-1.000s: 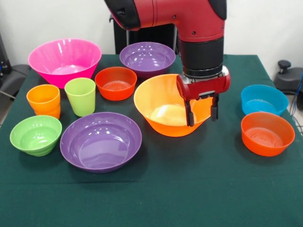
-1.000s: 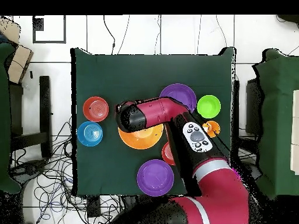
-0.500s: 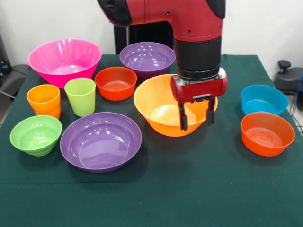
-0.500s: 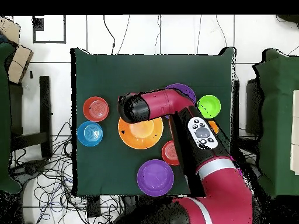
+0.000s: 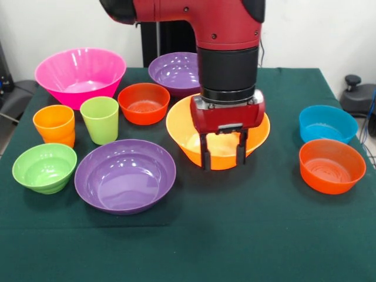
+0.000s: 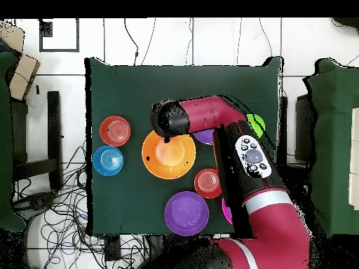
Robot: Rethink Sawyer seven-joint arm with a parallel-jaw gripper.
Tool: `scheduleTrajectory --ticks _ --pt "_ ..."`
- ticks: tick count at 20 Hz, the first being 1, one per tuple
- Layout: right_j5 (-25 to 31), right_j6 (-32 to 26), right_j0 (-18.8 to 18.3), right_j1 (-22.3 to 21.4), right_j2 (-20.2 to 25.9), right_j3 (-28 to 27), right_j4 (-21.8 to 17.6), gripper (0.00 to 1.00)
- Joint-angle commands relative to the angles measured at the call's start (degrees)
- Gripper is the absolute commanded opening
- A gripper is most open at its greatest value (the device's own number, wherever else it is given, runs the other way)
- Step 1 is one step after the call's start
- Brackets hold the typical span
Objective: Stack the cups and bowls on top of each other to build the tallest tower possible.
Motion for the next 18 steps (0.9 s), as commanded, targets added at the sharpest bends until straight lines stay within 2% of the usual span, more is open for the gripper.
scheduleTrajectory --ticks 1,12,16,18 --pt "0.44 -4.04 -0.05 1.14 -3.32 -0.75 -6.1 1.0" --pt "-1.9 -0.09 0.68 0.15 -9.02 1.78 -9.93 1.0" --pt "-7.84 1.99 -0.58 0.8 -10.31 4.88 -11.33 1.0" --pt "-8.42 1.32 -1.9 0.48 -9.91 6.1 -10.76 1.0"
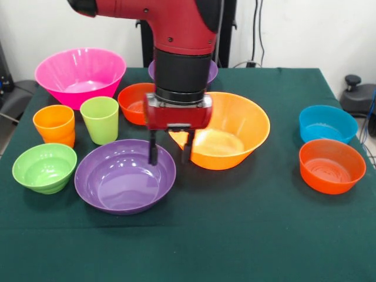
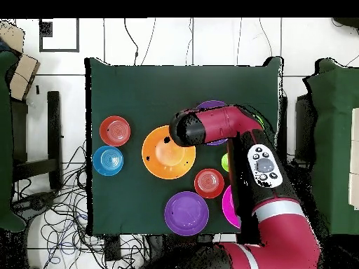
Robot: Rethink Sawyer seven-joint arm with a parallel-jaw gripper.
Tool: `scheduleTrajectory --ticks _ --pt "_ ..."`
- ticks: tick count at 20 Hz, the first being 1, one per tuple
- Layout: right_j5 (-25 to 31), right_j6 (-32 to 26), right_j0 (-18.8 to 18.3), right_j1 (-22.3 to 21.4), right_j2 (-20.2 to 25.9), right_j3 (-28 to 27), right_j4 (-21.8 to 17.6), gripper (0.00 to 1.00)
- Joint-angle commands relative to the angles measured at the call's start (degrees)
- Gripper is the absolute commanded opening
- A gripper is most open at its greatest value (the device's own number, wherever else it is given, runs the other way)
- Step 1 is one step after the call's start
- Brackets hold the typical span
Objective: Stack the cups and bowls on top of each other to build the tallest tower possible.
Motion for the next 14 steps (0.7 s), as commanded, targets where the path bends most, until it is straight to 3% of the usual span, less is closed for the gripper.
scheduleTrajectory --ticks 1,14 --pt "-6.11 1.03 -2.02 0.23 -2.93 5.85 -4.76 1.0" --pt "-8.73 1.45 -1.01 4.91 -3.84 3.13 -3.46 1.0"
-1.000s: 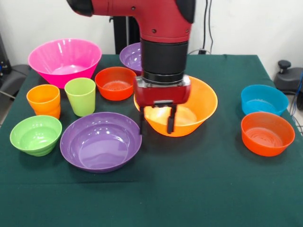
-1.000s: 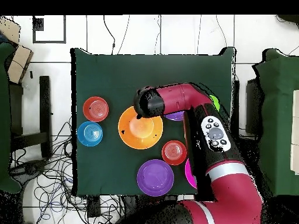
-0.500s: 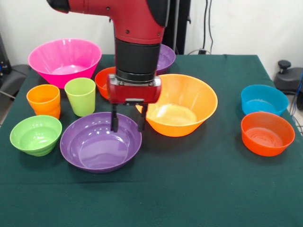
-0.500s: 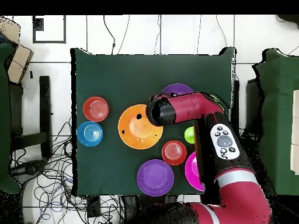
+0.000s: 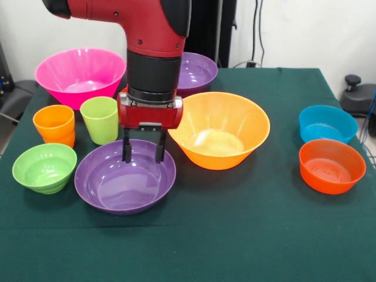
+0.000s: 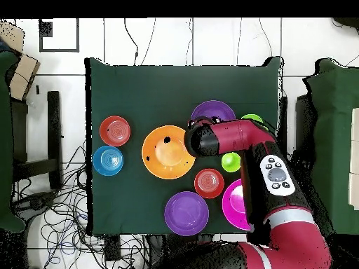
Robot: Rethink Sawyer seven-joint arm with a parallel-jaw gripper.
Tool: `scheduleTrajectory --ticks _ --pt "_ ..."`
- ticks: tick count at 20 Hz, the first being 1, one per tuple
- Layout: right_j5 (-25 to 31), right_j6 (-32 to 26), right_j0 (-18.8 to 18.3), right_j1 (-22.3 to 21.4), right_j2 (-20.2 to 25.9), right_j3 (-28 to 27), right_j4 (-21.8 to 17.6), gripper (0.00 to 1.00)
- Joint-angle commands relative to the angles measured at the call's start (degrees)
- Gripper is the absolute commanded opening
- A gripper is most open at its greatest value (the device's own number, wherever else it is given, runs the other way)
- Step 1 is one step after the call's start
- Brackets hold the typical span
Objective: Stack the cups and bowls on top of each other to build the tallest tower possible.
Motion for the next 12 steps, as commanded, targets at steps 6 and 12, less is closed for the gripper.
scheduleTrajectory --ticks 6,12 --pt "-0.11 0.41 0.73 3.08 0.79 0.79 -1.23 1.0" --pt "3.2 -1.25 -0.2 2.39 2.81 0.26 0.98 1.0"
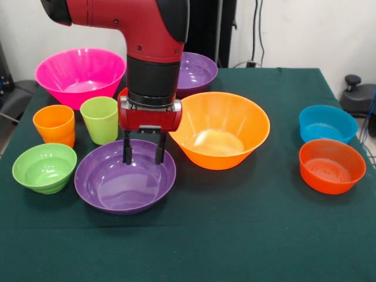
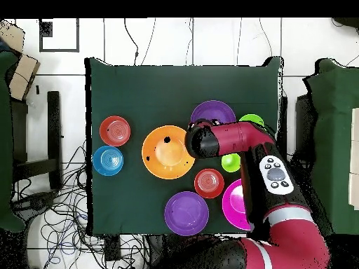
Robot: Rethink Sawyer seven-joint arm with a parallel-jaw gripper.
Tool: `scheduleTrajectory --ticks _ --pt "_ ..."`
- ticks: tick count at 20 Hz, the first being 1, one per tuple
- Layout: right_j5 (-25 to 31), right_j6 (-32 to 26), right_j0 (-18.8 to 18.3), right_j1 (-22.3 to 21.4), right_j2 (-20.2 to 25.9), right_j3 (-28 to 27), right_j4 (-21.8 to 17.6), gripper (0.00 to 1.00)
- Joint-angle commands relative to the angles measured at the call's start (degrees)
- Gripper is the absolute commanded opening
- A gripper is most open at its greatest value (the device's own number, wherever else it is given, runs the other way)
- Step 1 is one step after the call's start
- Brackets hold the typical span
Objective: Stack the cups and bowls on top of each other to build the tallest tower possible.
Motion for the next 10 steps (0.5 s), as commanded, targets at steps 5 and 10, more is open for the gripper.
scheduleTrajectory --ticks 5,10 --pt "5.58 -1.55 -0.25 0.88 4.27 -0.25 2.98 1.0" --pt "5.92 -1.43 -0.06 0.21 4.23 0.5 4.4 1.0"
